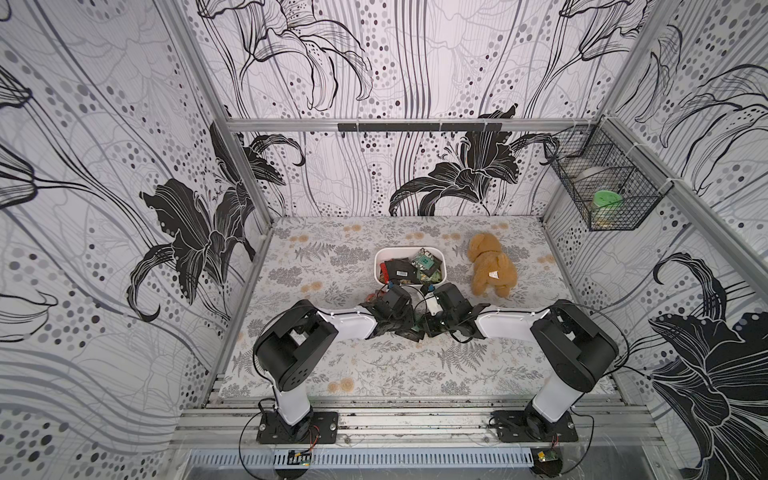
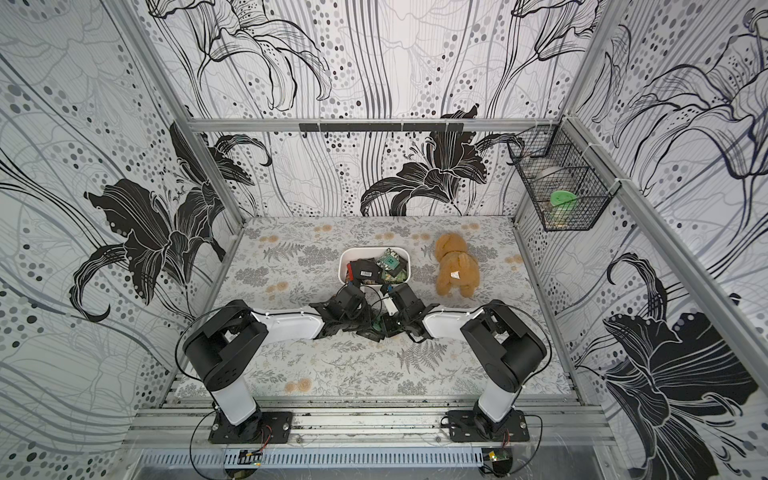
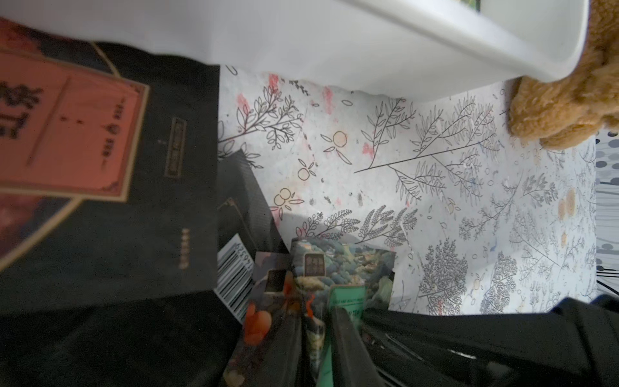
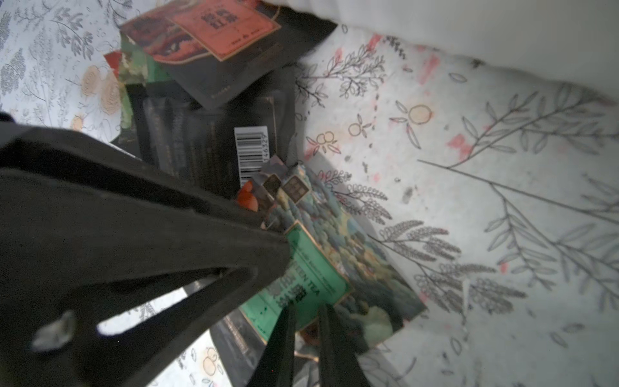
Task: Put the tea bags into the storage box
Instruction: Pick up the tea bag from the center of the board, then place the tea bag in the storage box.
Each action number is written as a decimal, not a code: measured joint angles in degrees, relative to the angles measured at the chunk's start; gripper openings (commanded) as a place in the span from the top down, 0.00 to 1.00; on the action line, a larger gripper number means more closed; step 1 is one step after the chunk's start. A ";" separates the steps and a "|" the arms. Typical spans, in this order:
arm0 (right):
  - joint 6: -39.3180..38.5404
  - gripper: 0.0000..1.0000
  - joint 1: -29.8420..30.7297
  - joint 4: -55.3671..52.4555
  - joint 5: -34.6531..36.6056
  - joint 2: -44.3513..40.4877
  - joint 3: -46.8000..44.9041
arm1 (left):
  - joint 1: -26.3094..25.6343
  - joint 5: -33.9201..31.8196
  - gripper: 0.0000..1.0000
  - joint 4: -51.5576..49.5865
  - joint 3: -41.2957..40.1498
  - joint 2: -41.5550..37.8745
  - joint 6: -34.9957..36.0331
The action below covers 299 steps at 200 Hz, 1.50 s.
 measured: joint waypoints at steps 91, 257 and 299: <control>0.04 0.80 0.02 5.75 1.92 -13.73 -8.83 | -0.07 0.81 1.00 -1.29 -3.06 -6.86 -1.57; 3.08 0.39 0.00 12.55 18.75 -32.76 -19.54 | 10.64 -6.19 1.00 -14.23 26.75 -0.07 -2.58; 3.08 0.39 0.00 12.55 18.78 -31.67 -19.54 | 11.98 -6.58 1.00 -15.78 32.04 7.87 -1.38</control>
